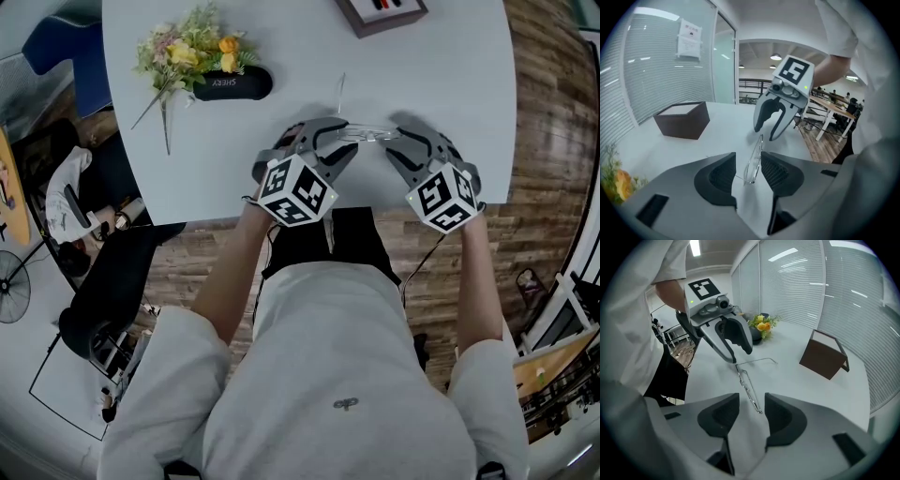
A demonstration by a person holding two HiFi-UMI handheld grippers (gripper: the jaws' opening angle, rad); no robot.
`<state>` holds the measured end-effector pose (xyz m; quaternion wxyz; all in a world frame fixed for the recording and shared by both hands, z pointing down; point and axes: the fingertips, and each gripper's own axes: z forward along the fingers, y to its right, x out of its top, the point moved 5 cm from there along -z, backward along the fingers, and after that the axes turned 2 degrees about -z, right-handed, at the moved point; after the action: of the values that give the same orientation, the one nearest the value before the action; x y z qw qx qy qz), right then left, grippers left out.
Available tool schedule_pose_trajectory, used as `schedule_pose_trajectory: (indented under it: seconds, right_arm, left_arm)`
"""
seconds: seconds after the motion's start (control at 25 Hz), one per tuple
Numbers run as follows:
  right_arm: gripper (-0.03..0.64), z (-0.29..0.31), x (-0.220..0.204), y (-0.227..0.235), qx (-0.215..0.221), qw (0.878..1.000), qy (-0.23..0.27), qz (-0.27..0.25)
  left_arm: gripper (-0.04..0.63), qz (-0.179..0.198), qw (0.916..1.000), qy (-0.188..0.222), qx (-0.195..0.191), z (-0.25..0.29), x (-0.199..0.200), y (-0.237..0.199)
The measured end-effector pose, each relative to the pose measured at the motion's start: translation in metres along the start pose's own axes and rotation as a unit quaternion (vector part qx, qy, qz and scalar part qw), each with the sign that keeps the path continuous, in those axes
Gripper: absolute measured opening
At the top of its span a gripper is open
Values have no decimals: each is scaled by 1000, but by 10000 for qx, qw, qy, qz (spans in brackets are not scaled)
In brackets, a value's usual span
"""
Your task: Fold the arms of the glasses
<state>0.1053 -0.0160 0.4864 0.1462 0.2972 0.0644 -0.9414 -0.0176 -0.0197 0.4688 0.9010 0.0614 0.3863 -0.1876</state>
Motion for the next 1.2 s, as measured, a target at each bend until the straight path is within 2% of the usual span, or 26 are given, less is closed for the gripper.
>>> schedule_pose_trajectory:
  seconds: [0.08, 0.24, 0.48, 0.68, 0.8, 1.0, 1.2]
  right_arm:
    - [167, -1, -1, 0, -26, 9999, -47, -101]
    - [142, -1, -1, -1, -91, 9995, -123, -293]
    - [109, 2, -2, -4, -155, 9976, -257, -621]
    - [70, 4, -4, -3, -236, 9953, -388, -853]
    - [54, 4, -4, -3, -267, 9947, -411, -907]
    - [41, 4, -3, -3, -262, 9937, -452, -991]
    - [35, 4, -3, -4, -259, 9934, -467, -1020]
  left_arm:
    - [183, -278, 9996, 101, 25, -1, 2, -6]
    - [259, -550, 9984, 138, -39, 1, 1, -12]
    - [288, -1084, 9938, 252, -63, 5, -8, -20]
    - [298, -1815, 9825, 389, -166, 11, -15, -27]
    - [304, -2119, 9760, 448, -238, 15, -18, -30]
    - [322, -2222, 9731, 445, -421, 19, -20, -28]
    - [327, -2005, 9779, 326, -498, 21, -22, -22]
